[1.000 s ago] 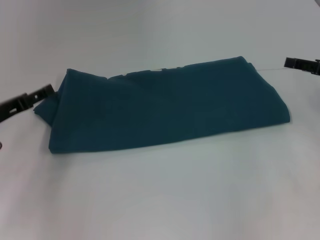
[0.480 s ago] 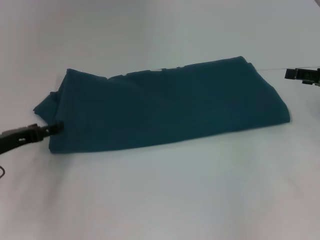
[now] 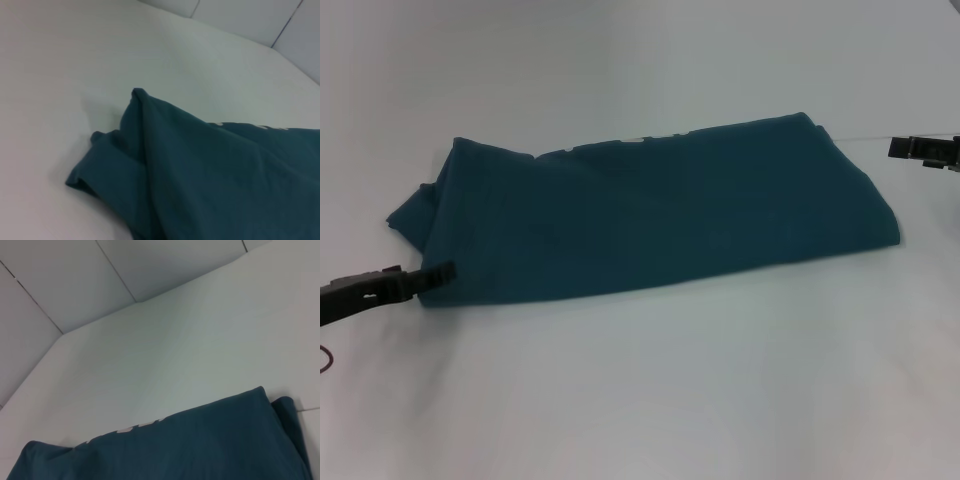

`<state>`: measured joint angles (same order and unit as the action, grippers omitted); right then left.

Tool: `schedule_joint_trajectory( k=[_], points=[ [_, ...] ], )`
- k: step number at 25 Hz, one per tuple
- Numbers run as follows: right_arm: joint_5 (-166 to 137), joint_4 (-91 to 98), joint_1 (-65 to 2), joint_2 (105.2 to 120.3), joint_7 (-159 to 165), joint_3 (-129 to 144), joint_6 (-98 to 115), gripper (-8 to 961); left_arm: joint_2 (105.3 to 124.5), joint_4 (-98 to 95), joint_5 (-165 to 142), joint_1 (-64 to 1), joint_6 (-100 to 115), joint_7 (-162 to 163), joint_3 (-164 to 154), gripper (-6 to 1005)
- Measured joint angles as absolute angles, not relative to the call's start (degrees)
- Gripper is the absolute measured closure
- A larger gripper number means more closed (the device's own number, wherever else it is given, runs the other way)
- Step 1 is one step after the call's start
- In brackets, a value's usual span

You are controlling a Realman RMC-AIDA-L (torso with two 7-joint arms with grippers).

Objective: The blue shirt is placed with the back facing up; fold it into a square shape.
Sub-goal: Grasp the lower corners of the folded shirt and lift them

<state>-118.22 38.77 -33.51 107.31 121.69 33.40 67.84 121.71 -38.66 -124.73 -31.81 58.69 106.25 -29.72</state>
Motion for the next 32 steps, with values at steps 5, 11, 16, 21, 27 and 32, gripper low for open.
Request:
schedule_joint_trajectory(
  k=[5,11,16,21,27,32],
  points=[
    [-118.2,38.8,-33.6,107.45,121.6,33.4,67.8,149,121.84,-38.4,-125.7,-32.0,58.2,106.3,-30.5,61],
    [-118.2,38.8,-33.6,107.55,121.6,33.4,67.7,149,122.12,-38.3,-126.0,-32.3,58.2,106.3,-32.5,62],
    [-118.2,38.8,-33.6,107.56,121.6,33.4,67.6,149,122.26,-38.6,-126.0,-32.4,58.2,106.3,-33.9,62],
    [-118.2,38.8,-33.5,107.56,121.5,33.1,67.4,150,122.26,-38.8,-126.1,-32.6,57.9,106.3,-34.0,94],
    [-118.2,38.8,-33.5,107.63,121.3,33.0,67.4,150,122.23,-38.8,-126.4,-32.7,56.1,106.4,-34.7,200],
    [-118.2,38.8,-33.5,107.64,121.3,33.0,67.4,150,122.24,-38.9,-128.1,-33.0,55.6,107.1,-34.7,414]
  ],
)
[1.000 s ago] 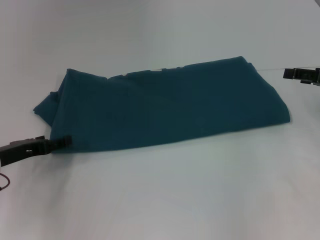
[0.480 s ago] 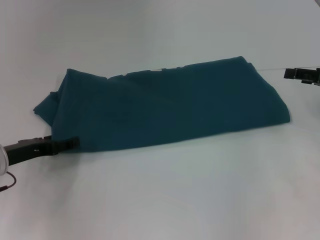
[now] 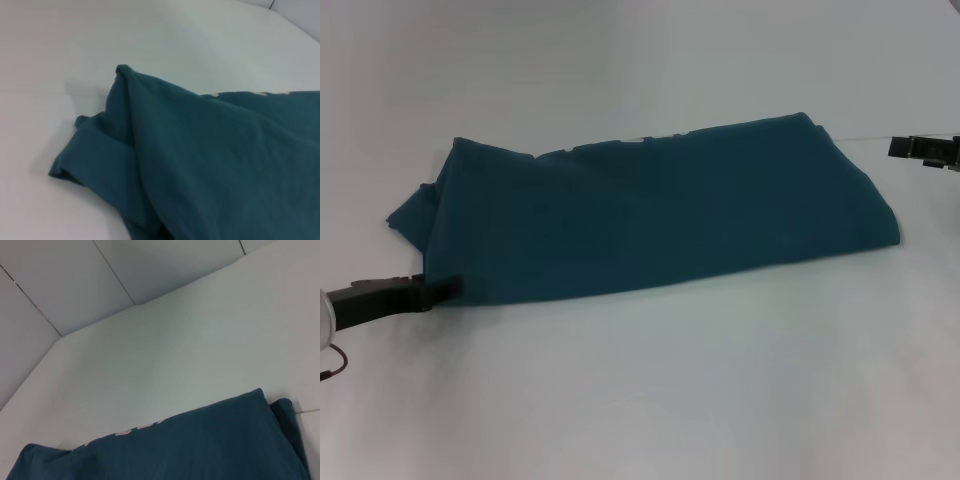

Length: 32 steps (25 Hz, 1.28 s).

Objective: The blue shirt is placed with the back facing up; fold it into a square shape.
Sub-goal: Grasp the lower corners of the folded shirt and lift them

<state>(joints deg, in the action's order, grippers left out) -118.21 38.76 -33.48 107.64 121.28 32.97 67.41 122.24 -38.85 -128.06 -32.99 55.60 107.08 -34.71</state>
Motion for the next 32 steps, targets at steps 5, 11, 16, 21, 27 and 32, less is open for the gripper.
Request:
schedule_joint_trajectory(
  k=[5,11,16,21,27,32],
  points=[
    [-118.2,38.8,-33.4,107.69,121.3,33.0,67.4,150,122.26,-38.8,-129.0,-33.2,55.2,107.7,-34.7,588],
    [-118.2,38.8,-33.4,107.73,121.4,33.2,67.1,151,122.26,-38.9,-129.0,-33.6,55.2,107.7,-34.7,697],
    [-122.6,38.2,-34.1,107.90,123.1,33.5,64.1,151,122.26,-39.0,-129.0,-33.8,55.3,107.7,-34.7,812],
    [-129.6,38.1,-35.8,109.50,125.4,33.5,61.3,151,122.21,-39.2,-128.9,-33.8,55.2,107.9,-34.7,990],
    [-137.3,37.9,-37.5,111.06,129.2,33.5,56.7,149,122.14,-40.4,-129.0,-34.1,54.8,109.2,-34.7,991],
    [-138.9,36.7,-37.9,111.96,129.5,33.5,53.7,164,122.15,-40.4,-129.0,-34.6,54.8,109.3,-34.7,988]
  ],
)
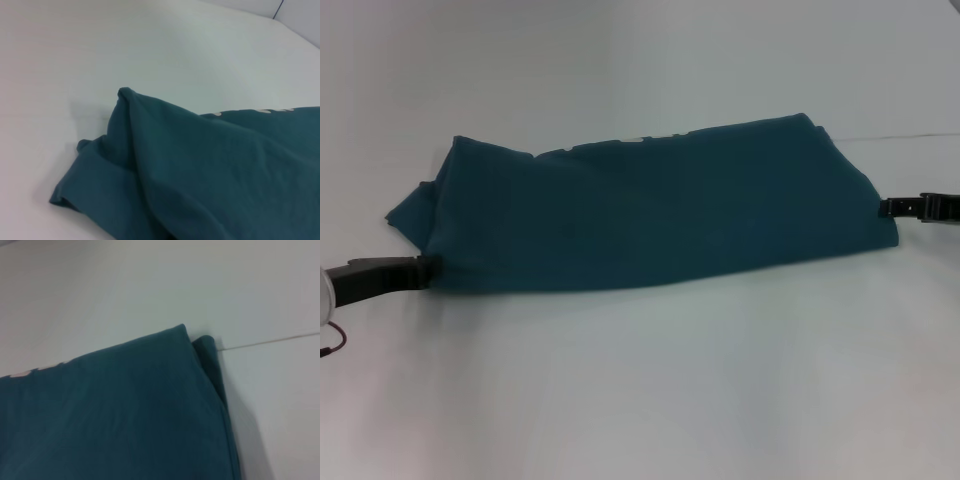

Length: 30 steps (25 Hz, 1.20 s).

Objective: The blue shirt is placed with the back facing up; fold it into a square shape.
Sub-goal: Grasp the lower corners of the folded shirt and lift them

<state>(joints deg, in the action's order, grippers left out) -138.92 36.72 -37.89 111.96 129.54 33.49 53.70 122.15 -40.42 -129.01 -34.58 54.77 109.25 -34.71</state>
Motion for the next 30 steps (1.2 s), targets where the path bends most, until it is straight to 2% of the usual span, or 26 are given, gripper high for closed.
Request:
schedule_joint_trajectory(
  k=[12,26,30],
  points=[
    [-138.5,32.4,-38.4,112.60,129.3,33.1,50.3,168,121.95,-40.3,-129.0,-35.1,54.1,109.3,-34.7,981],
    [-138.1,29.3,-39.8,112.93,129.6,33.0,48.4,226,121.82,-40.3,-129.1,-35.1,53.9,109.2,-34.7,973],
    [-137.7,29.0,-40.0,113.05,129.4,33.1,48.7,268,121.82,-40.3,-129.1,-35.1,53.8,109.0,-34.7,970]
  ],
)
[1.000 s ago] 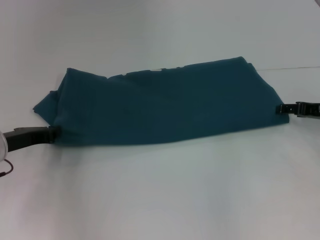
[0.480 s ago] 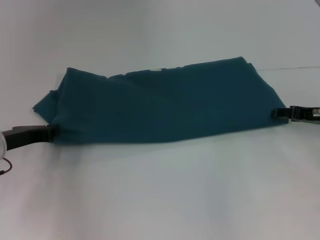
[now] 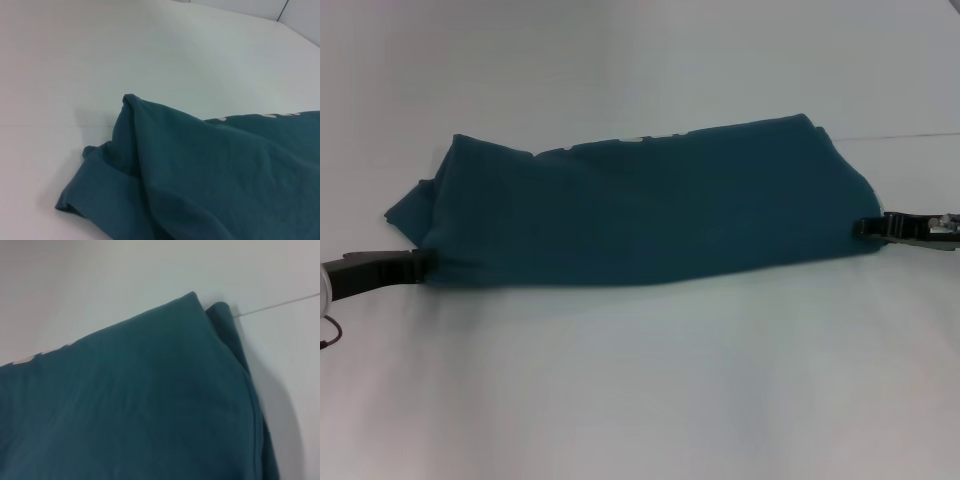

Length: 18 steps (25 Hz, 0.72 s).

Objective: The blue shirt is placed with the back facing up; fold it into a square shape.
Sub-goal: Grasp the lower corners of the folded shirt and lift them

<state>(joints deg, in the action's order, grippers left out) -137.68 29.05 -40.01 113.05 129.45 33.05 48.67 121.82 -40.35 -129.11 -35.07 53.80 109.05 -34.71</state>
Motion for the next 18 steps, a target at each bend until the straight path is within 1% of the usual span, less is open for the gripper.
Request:
schedule_joint_trajectory(
  k=[1,6,12,17,18],
  points=[
    [-137.1,29.2,-39.9,113.13,129.1,32.9,49.0,279,121.82,-40.3,-129.1,-35.1,53.8,109.0,-34.7,970],
    [-134.7,29.5,-39.0,113.07,127.9,33.0,50.0,527,121.82,-40.3,-129.2,-34.9,53.4,108.9,-34.7,967],
    [-131.3,29.6,-37.3,112.98,125.1,32.8,50.9,770,121.85,-40.3,-129.2,-34.6,52.7,109.0,-34.7,963],
    [-124.0,29.6,-35.1,113.23,118.6,32.7,53.9,953,121.91,-40.6,-129.2,-34.2,52.7,109.2,-34.2,960],
    [-124.0,29.6,-35.1,113.23,118.6,32.7,53.9,953,121.92,-41.0,-129.2,-34.1,52.8,109.2,-34.2,960]
  ],
)
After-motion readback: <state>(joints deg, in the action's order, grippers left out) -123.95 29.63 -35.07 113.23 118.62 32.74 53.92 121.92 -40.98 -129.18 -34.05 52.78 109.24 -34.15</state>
